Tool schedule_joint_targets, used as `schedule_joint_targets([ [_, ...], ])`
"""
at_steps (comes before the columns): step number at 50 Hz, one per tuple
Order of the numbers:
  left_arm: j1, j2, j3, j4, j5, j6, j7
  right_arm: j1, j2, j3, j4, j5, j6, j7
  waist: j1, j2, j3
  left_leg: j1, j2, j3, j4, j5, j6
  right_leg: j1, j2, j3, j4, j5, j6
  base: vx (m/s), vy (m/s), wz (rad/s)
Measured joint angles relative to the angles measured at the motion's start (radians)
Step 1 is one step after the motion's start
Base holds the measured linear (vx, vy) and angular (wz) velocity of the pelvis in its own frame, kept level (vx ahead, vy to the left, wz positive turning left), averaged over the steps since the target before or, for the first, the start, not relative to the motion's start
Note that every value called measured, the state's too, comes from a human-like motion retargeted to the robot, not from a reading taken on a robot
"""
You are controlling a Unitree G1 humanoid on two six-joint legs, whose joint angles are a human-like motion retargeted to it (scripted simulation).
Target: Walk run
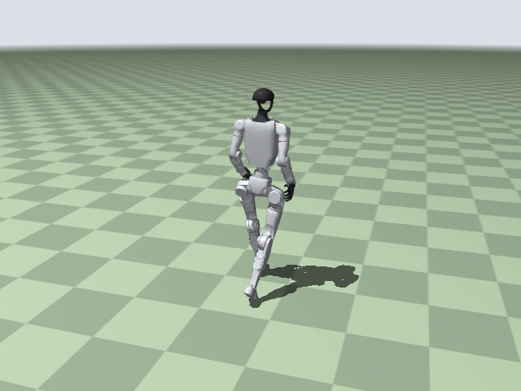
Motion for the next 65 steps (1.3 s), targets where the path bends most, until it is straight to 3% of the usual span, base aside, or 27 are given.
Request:
schedule_joint_targets([
  [2,-0.003,0.008,0.004,0.004,-0.012,0.004,-0.072,-0.01,0.011,0.008,0.008,-0.003,-0.007,-0.02,-0.012,0.02,0.004,0.033,0.017,-0.032,0.017,-0.036,-0.001,-0.041,0.016,0.012,0.128,0.159,0.071,0.79,0.06,0.1],
  [5,-0.008,0.048,-0.008,0.0,-0.05,0.005,-0.081,-0.032,-0.009,0.051,-0.017,-0.077,-0.004,-0.039,-0.021,0.068,0.019,0.128,0.062,0.002,-0.005,-0.087,-0.01,-0.138,0.033,-0.06,0.378,0.272,0.104,0.72,0.02,-0.09],
  [10,-0.027,0.047,-0.02,0.092,-0.143,-0.014,-0.134,-0.056,-0.03,0.042,-0.075,-0.204,0.002,-0.115,-0.04,0.111,0.045,0.236,0.08,-0.018,-0.037,-0.136,-0.038,-0.292,0.001,-0.118,0.511,0.029,0.065,0.64,0.05,0.28],
  [13,-0.031,0.043,-0.026,0.107,-0.151,-0.012,-0.148,-0.049,-0.027,0.037,-0.094,-0.155,-0.021,-0.154,-0.097,0.125,0.062,0.286,0.054,-0.092,-0.053,-0.16,-0.036,-0.363,-0.035,-0.143,0.43,-0.102,0.074,0.63,0.02,1.2],
  [20,0.009,0.005,0.008,0.121,-0.168,-0.011,-0.113,-0.046,-0.026,0.05,-0.114,-0.167,-0.031,-0.168,-0.152,0.052,0.086,0.411,-0.065,-0.173,-0.069,-0.237,-0.036,-0.468,-0.163,-0.107,0.005,-0.152,0.133,0.61,-0.07,0.73],
  [23,0.014,-0.008,0.031,0.132,-0.185,-0.004,-0.123,-0.043,-0.024,0.051,-0.117,-0.169,-0.029,-0.168,-0.166,0.046,0.096,0.463,-0.075,-0.214,-0.066,-0.267,-0.047,-0.522,-0.167,-0.066,-0.129,-0.21,0.148,0.6,-0.1,0.64],
  [26,0.012,-0.008,0.039,0.138,-0.182,0.001,-0.131,-0.041,-0.023,0.057,-0.113,-0.154,-0.032,-0.17,-0.177,0.058,0.098,0.497,-0.067,-0.248,-0.055,-0.292,-0.058,-0.562,-0.169,-0.098,-0.23,-0.224,0.211,0.69,-0.16,0.56],
  [30,0.023,-0.012,0.038,0.147,-0.178,0.001,-0.126,-0.036,-0.021,0.058,-0.113,-0.145,-0.03,-0.153,-0.199,0.072,0.093,0.54,-0.061,-0.291,-0.034,-0.304,-0.08,-0.559,-0.167,-0.195,-0.254,-0.211,0.211,0.71,-0.19,0.54],
  [32,0.011,-0.014,0.047,0.169,-0.178,0.007,-0.12,-0.054,-0.024,0.051,-0.112,-0.147,-0.026,-0.152,-0.203,0.083,0.084,0.541,-0.053,-0.303,-0.012,-0.282,-0.113,-0.556,-0.141,-0.154,-0.233,-0.17,0.109,0.85,-0.26,0.52],
  [35,0.003,-0.027,0.047,0.201,-0.196,0.009,-0.082,-0.056,-0.028,0.044,-0.121,-0.151,-0.02,-0.189,-0.236,0.113,0.082,0.55,-0.021,-0.345,0.045,-0.185,-0.2,-0.526,-0.094,-0.066,-0.226,-0.091,0.05,0.74,-0.23,0.78],
  [37,-0.006,-0.039,0.049,0.223,-0.209,0.002,-0.062,-0.057,-0.024,0.041,-0.122,-0.133,-0.021,-0.189,-0.243,0.119,0.082,0.547,-0.008,-0.352,0.118,-0.033,-0.294,-0.494,-0.094,-0.083,-0.205,-0.074,0.048,0.88,-0.35,0.5],
  [40,-0.035,-0.048,0.034,0.243,-0.209,-0.013,-0.052,-0.064,-0.033,0.045,-0.118,-0.092,-0.018,-0.14,-0.241,0.101,0.097,0.491,-0.005,-0.316,0.319,0.241,-0.444,-0.45,-0.118,-0.092,-0.154,-0.112,-0.011,0.66,-0.22,0.3],
  [42,-0.06,-0.034,-0.005,0.221,-0.189,-0.018,-0.038,-0.076,-0.065,0.057,-0.129,-0.104,0.004,-0.14,-0.249,0.066,0.107,0.409,-0.023,-0.255,0.502,0.361,-0.468,-0.417,-0.165,-0.093,-0.132,-0.146,-0.039,0.67,-0.19,0.37],
  [44,-0.076,-0.002,-0.035,0.182,-0.132,-0.024,-0.001,-0.086,-0.081,0.078,-0.124,-0.11,-0.003,-0.169,-0.258,0.034,0.12,0.337,-0.018,-0.242,0.644,0.395,-0.455,-0.379,-0.162,-0.11,-0.127,-0.175,-0.076,0.53,-0.33,0.29],
  [45,-0.081,0.015,-0.046,0.162,-0.096,-0.026,0.025,-0.091,-0.082,0.089,-0.115,-0.101,-0.016,-0.18,-0.26,0.026,0.129,0.301,-0.013,-0.25,0.695,0.348,-0.436,-0.356,-0.152,-0.119,-0.124,-0.192,-0.09,0.48,-0.34,0.19],
  [50,-0.076,0.015,-0.032,0.109,-0.066,-0.037,0.099,-0.111,-0.089,0.103,-0.078,-0.063,-0.013,-0.11,-0.212,-0.008,0.152,0.126,0.093,-0.077,0.737,0.078,-0.233,-0.271,-0.113,-0.086,-0.138,-0.238,-0.121,0.56,-0.28,-0.44],
  [52,-0.067,0.019,-0.035,0.084,-0.069,-0.039,0.108,-0.105,-0.087,0.096,-0.075,-0.076,-0.01,-0.09,-0.194,-0.002,0.15,0.076,0.095,-0.06,0.632,0.02,-0.195,-0.244,-0.084,-0.073,-0.149,-0.256,-0.13,0.7,-0.29,-0.59],
  [60,-0.022,0.019,0.007,-0.023,-0.034,-0.017,0.049,-0.078,-0.029,0.031,-0.057,-0.08,0.001,-0.014,-0.112,0.035,0.154,-0.035,0.06,-0.028,0.049,-0.032,-0.101,-0.131,0.042,0.022,-0.182,-0.332,-0.167,0.64,-0.23,-0.73],
  [65,-0.012,0.014,0.008,-0.021,-0.056,0.008,0.005,-0.064,0.005,-0.007,-0.018,-0.025,0.001,-0.009,-0.089,0.029,0.138,-0.077,0.009,-0.092,-0.121,-0.068,-0.196,-0.068,0.067,0.065,-0.175,-0.372,-0.173,0.72,-0.13,-0.57],
])
